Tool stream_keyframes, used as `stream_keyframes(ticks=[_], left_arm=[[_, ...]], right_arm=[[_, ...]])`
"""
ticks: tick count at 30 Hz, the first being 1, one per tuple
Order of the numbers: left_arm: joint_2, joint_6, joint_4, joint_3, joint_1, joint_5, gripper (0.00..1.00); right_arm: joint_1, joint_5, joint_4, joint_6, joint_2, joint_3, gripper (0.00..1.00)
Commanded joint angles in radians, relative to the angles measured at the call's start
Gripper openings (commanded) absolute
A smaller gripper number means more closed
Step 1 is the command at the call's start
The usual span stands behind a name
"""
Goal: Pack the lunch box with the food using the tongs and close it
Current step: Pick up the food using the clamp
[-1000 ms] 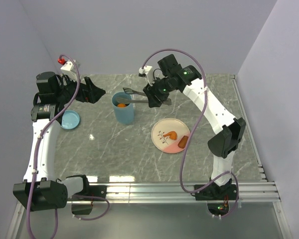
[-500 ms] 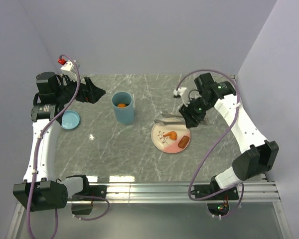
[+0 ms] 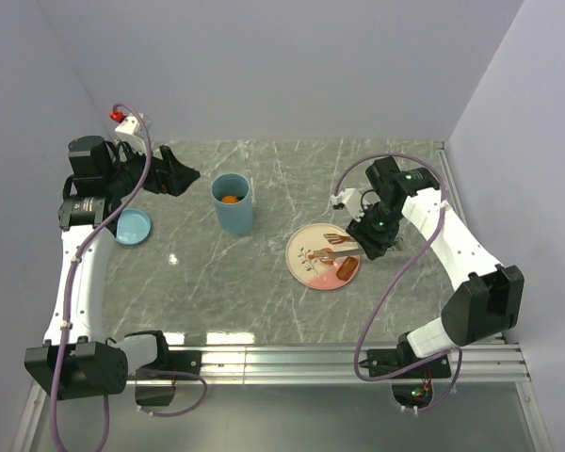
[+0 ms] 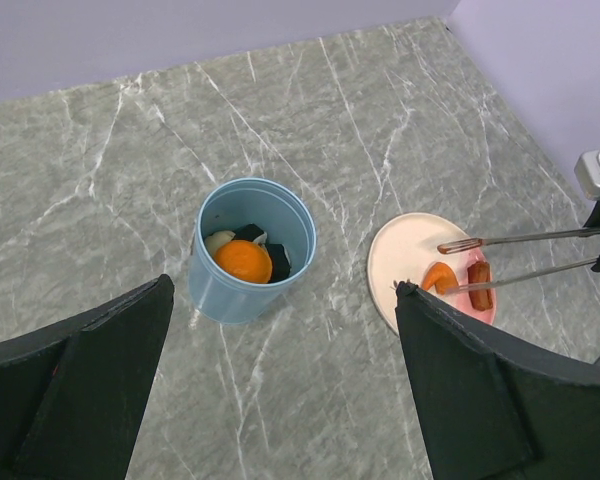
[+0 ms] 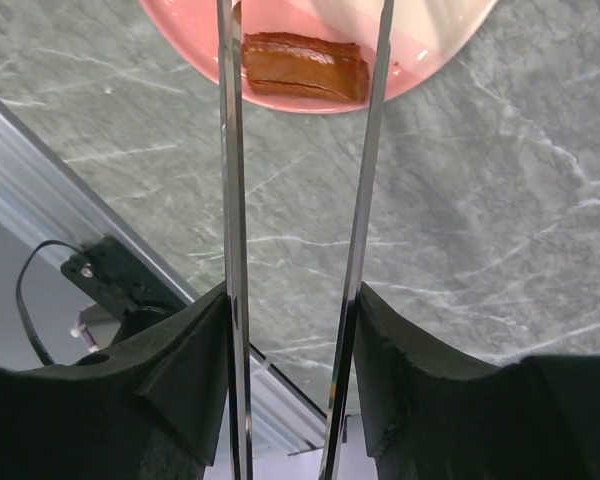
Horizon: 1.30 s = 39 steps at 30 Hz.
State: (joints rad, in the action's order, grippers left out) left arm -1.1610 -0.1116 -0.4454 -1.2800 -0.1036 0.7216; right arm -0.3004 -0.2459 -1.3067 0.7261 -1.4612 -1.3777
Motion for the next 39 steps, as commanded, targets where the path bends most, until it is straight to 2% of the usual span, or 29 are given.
stream_keyframes(ticks=[1,9,19,22,26,32,39], left_arm=[[0.017,0.023,0.016,-0.021,-0.002,0.019,0.99],[0.023,0.029,0.017,-0.004,-0.002,0.015,0.99],[0.007,0.027,0.022,-0.009,-0.002,0.024,0.99],[0.003,0.032,0.022,-0.015,-0.002,0.024,0.99],[-0.002,0.039,0.017,-0.022,-0.004,0.024,0.99],[-0.008,0.046,0.017,-0.027,-0.002,0.029,0.99],[-0.011,0.055,0.019,-0.025,-0.002,0.035,0.99]], right_arm=[[0.006,0.051,0.027,-0.007,-0.013,-0.011,0.54],[0.006,0.022,-0.014,0.025,-0.04,-0.011,0.57],[0.007,0.004,-0.046,0.049,-0.086,-0.021,0.55],[0.009,0.002,-0.054,0.05,-0.093,-0.024,0.53],[0.014,0.0,-0.049,0.039,-0.097,-0.037,0.43],[0.014,-0.018,-0.08,0.026,-0.09,-0.087,0.35],[0.015,-0.085,-0.131,0.004,-0.085,-0.195,0.33]])
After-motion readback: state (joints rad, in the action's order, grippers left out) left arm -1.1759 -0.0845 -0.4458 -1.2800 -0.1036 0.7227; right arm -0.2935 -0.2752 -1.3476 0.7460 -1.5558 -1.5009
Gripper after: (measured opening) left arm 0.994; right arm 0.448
